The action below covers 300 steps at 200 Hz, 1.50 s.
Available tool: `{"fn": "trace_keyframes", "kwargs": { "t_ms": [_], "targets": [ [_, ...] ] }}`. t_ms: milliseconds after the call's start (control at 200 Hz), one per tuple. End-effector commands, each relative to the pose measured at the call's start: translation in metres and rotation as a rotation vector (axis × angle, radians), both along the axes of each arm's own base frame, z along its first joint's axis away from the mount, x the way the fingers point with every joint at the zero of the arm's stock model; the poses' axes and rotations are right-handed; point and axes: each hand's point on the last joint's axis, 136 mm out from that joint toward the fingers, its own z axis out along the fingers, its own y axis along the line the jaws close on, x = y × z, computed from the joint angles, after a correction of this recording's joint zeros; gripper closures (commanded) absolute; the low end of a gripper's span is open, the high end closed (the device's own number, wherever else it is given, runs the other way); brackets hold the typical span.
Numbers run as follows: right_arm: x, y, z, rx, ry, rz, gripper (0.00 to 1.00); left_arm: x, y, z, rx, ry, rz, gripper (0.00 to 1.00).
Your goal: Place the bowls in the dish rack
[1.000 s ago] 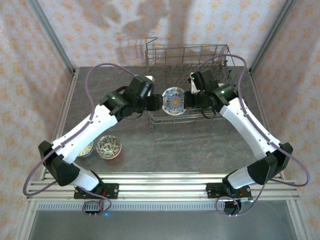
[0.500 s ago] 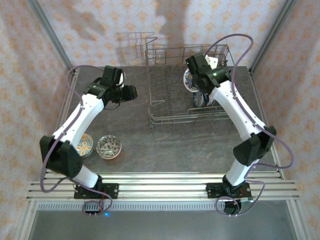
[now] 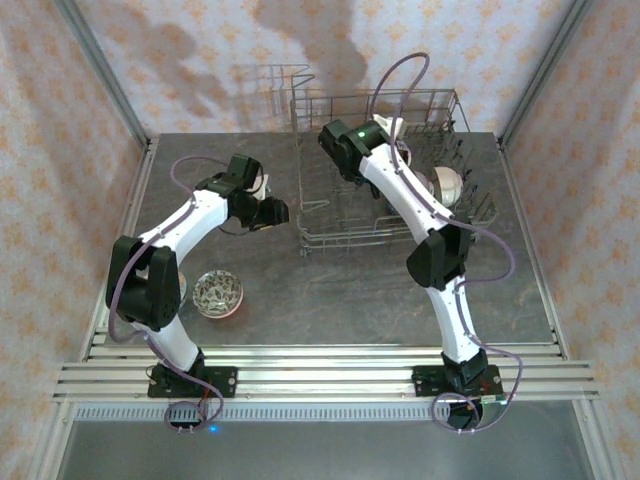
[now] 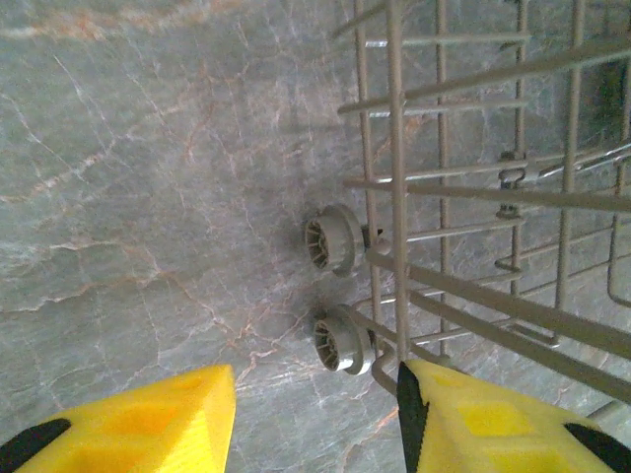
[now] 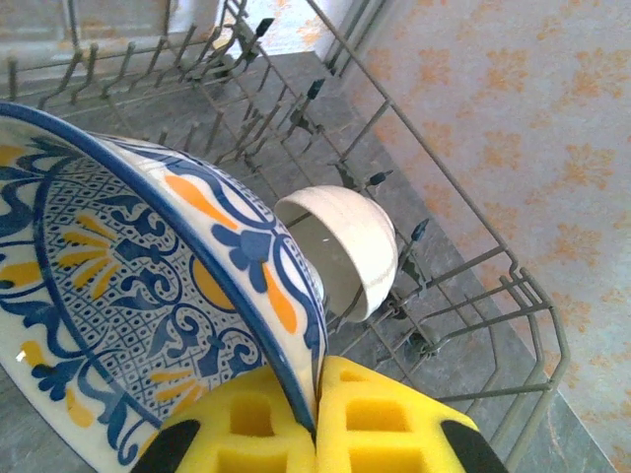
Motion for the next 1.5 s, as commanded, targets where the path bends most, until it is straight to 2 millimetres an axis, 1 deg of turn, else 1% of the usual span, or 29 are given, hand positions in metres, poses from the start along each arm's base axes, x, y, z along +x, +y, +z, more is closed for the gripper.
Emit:
{"fn": "trace_keyframes", "kwargs": {
  "t_ms": [0,100,215,365,606,756,836,991,1071,1236,1356,1446,1496],
  "targets": [
    [-0.017,-0.027,0.025,-0.168,-0.003,-0.051,1.00,0.003,-0.013,-0.002,-0.064,-0.015,-0.027,0.53],
    [-0.012,-0.025,0.017,-0.198,0.005,-0.051,1.00,0.003,-0.019,-0.001,-0.077,-0.021,-0.040,0.53],
    [-0.006,-0.024,0.007,-0.246,0.023,-0.044,1.00,0.001,-0.030,-0.003,-0.093,-0.011,-0.064,0.53],
    [-0.002,-0.029,0.005,-0.319,0.040,-0.039,1.00,-0.006,-0.038,-0.008,-0.086,0.005,-0.090,0.53],
    [0.001,-0.032,-0.016,-0.393,0.101,-0.030,1.00,-0.015,-0.051,-0.009,-0.096,0.009,-0.112,0.53],
    [0.004,-0.031,-0.027,-0.423,0.126,-0.025,1.00,-0.018,-0.059,-0.006,-0.104,0.001,-0.121,0.53],
    [0.005,-0.029,-0.033,-0.427,0.140,-0.021,1.00,-0.019,-0.060,-0.005,-0.105,-0.004,-0.117,0.53],
    [0.007,-0.030,-0.042,-0.470,0.176,-0.007,1.00,-0.019,-0.054,-0.002,-0.084,-0.018,-0.096,0.53],
    [0.004,-0.031,-0.046,-0.480,0.195,-0.005,1.00,-0.019,-0.051,0.000,-0.074,-0.027,-0.087,0.53],
    [-0.003,-0.030,-0.046,-0.492,0.213,0.009,1.00,-0.016,-0.047,0.003,-0.061,-0.043,-0.064,0.53],
    [-0.008,-0.026,-0.049,-0.494,0.232,0.022,1.00,-0.012,-0.047,0.004,-0.063,-0.051,-0.054,0.53],
    [-0.012,-0.028,-0.055,-0.480,0.252,0.016,1.00,-0.010,-0.048,0.006,-0.066,-0.057,-0.050,0.53],
    [-0.015,-0.029,-0.056,-0.474,0.259,0.012,0.98,-0.009,-0.048,0.007,-0.066,-0.059,-0.050,0.53]
  ]
}}
